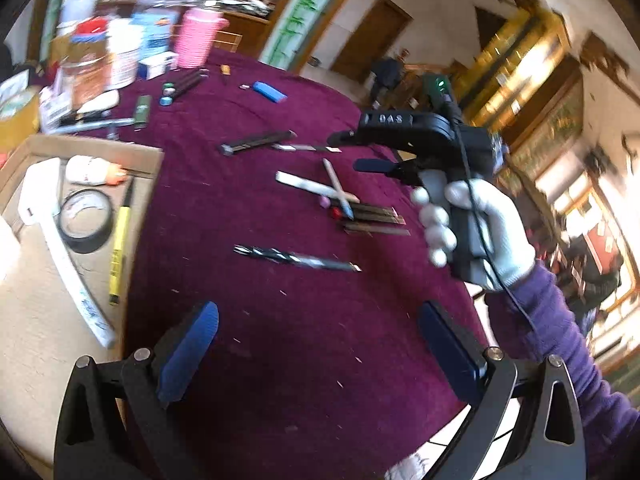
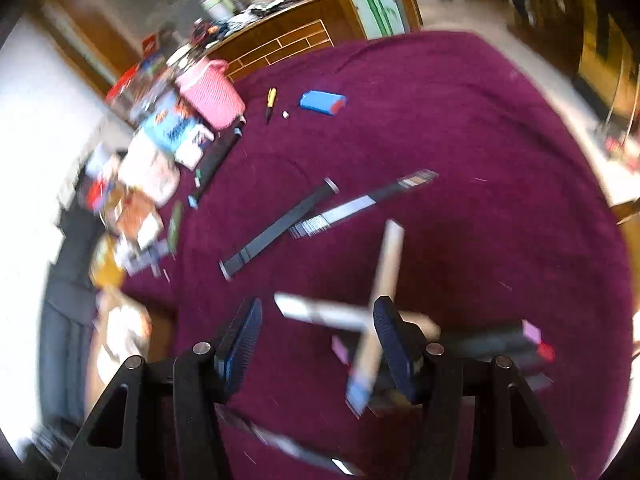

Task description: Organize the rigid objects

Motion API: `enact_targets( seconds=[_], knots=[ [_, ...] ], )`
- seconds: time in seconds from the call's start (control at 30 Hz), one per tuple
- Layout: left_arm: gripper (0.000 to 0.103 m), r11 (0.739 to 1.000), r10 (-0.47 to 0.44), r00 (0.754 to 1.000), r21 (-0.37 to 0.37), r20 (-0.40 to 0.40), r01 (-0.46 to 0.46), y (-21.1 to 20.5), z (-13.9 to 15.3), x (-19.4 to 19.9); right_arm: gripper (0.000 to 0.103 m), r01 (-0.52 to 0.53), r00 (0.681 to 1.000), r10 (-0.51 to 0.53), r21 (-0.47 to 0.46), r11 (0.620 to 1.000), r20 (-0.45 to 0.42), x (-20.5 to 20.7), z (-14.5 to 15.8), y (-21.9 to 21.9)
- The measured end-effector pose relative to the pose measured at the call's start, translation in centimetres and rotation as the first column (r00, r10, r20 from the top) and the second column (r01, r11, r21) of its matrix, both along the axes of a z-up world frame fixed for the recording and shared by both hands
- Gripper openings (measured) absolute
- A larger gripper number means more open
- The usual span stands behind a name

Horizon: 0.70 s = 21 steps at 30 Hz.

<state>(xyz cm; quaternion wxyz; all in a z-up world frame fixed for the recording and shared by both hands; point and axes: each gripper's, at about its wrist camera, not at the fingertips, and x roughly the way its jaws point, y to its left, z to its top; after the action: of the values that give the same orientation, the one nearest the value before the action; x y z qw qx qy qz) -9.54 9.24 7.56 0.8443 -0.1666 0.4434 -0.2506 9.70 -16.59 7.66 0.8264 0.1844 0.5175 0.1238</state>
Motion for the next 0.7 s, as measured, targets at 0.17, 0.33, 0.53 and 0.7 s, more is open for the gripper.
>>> enact_targets(
  seconds=[0.17, 0.33, 0.53, 0.7],
  knots=[
    [0.1, 0.998, 0.054, 0.998, -0.039, -0.02, -0.055, 4.0, 0.2, 1.0, 0.062, 0.152, 0.982, -0.14, 0.089, 0.984, -0.129, 6.8, -2.9, 1.8],
    [0.1, 0.997, 0.061, 0.998, -0.052, -0.003, -0.061, 5.8, 0.6, 1.9, 0.062, 0.167, 0.979, -0.174, -0.071, 0.983, -0.11, 11.0, -3.8, 5.1],
    [0.1, 0.996, 0.049, 0.998, -0.067, -0.045, -0.052, 6.7, -0.8, 2.2, 0.027, 0.035, 0.995, -0.062, -0.307, 0.951, -0.077, 10.3, -5.0, 9.7],
    [0.1, 0.995, 0.058, 0.997, -0.078, -0.045, -0.062, 7.1, -0.8, 1.6, 0.016, -0.078, 0.992, 0.049, -0.261, 0.962, -0.116, 6.0, -5.1, 10.5]
  ],
)
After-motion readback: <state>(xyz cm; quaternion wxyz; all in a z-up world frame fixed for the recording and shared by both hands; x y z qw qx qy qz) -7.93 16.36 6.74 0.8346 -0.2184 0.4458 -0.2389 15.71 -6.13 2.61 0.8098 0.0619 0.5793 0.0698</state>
